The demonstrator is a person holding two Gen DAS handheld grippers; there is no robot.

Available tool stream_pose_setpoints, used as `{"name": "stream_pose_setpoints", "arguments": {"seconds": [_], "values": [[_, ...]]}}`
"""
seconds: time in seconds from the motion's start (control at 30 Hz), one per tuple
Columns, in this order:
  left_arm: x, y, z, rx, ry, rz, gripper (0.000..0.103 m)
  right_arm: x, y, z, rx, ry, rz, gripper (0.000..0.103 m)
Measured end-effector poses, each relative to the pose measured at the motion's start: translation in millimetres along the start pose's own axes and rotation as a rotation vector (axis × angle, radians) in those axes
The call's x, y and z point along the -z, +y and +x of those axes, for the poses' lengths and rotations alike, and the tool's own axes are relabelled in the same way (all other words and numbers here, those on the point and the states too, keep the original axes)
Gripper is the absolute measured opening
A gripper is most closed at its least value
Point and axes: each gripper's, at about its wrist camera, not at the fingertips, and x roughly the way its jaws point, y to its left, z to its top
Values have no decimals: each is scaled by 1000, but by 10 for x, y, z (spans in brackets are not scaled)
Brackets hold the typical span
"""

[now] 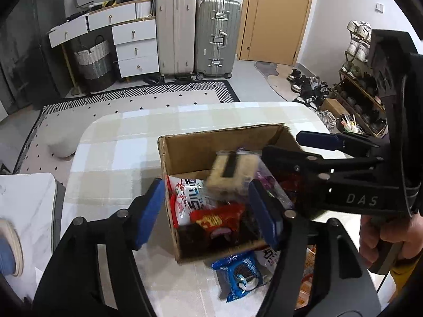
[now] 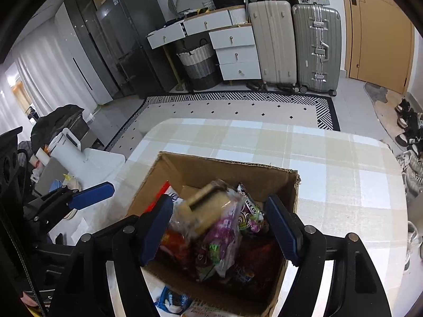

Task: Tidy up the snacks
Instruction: 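Open both tools and drop the packs into the box, then withdraw both tools from the box toward the remaining snacks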

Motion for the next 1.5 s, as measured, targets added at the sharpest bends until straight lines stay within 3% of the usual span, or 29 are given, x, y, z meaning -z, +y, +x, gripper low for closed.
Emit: {"name": "stream_pose_setpoints", "arguments": {"seconds": [0.2, 0.33, 0.53, 0.63, 0.73, 1.17, 1.27, 1.37, 1.5], "values": [[78, -77, -323, -3, -25, 5, 64, 32, 108, -315, -4, -44, -4, 75], [115, -143, -603, -7, -54, 12, 71, 68, 190, -593, -4, -85, -8, 75], [204, -259, -1205, -10, -145, 13, 72, 244, 356, -1191, -34, -196, -33, 76], [284, -339, -1593, -3, -202, 8, 77, 365, 455, -1516, -29, -260, -61, 84], [383, -439, -1918, -2, -243, 20, 81, 539, 594, -1848, -33, -319, -94, 84], [1234, -750, -3091, -7, -358, 36, 86, 1566, 1051, -2882, -62, -508, -125, 93], [1505, -675, -3315, -12, -405, 11, 88, 1826, 1086, -2972, -59, -538, -106, 94], [1763, -581, -3504, -11, -447, -21, 102, 2090, 1083, -2987, -63, -554, -78, 99], [2081, -516, -3654, -19, -495, -23, 102, 2347, 965, -2930, -116, -541, -12, 99]]}}
